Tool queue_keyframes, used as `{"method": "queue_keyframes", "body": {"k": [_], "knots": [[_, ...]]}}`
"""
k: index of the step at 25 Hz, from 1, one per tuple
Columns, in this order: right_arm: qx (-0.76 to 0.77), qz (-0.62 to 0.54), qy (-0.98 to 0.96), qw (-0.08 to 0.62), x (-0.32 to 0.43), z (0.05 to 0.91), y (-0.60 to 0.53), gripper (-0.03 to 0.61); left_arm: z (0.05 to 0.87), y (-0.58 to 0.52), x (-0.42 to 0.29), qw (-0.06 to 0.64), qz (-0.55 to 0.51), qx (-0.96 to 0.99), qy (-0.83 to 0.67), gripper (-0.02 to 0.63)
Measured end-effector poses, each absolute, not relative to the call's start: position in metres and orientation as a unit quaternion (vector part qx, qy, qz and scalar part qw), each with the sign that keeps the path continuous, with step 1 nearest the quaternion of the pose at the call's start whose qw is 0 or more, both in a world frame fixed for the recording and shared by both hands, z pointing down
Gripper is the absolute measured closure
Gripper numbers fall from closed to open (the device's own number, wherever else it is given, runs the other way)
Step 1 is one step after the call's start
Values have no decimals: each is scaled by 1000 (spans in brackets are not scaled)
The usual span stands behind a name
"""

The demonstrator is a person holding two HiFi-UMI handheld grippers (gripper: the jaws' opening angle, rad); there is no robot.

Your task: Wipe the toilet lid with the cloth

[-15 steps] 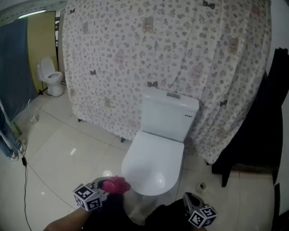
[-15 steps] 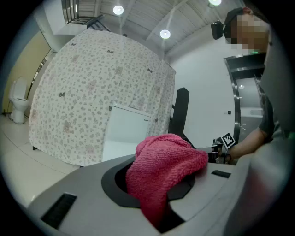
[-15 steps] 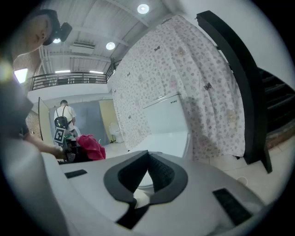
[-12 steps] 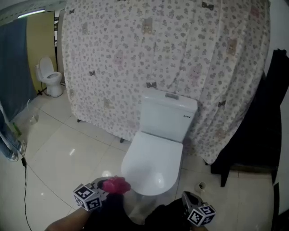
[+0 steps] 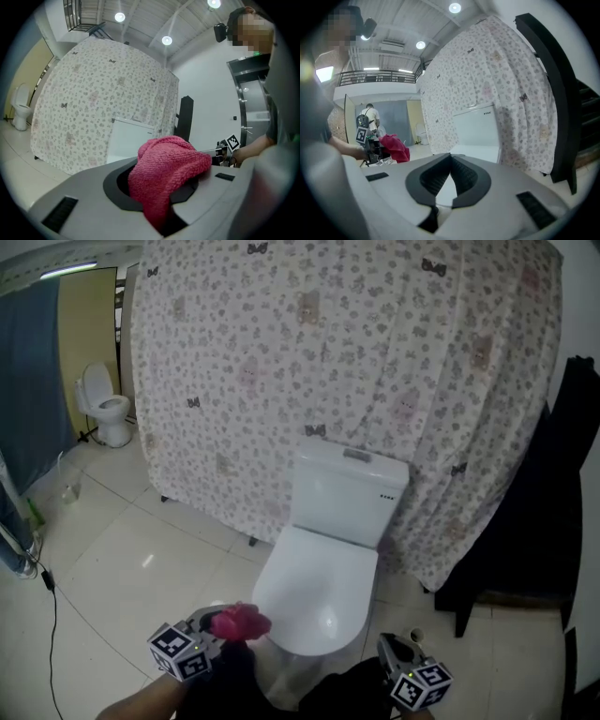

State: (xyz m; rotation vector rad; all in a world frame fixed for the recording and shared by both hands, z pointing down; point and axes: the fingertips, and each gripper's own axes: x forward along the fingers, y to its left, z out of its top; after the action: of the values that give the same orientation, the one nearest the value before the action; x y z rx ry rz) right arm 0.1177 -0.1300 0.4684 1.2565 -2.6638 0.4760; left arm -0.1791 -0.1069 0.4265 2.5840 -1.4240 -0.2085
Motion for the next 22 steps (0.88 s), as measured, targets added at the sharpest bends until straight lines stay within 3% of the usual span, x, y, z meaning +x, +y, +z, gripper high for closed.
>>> {"method": "queue_keyframes", "body": {"k": [22], "knots": [[426,105,-898,-8,125,332,-144,574,306,-110,-156,24,-128,866,-483,537]]}}
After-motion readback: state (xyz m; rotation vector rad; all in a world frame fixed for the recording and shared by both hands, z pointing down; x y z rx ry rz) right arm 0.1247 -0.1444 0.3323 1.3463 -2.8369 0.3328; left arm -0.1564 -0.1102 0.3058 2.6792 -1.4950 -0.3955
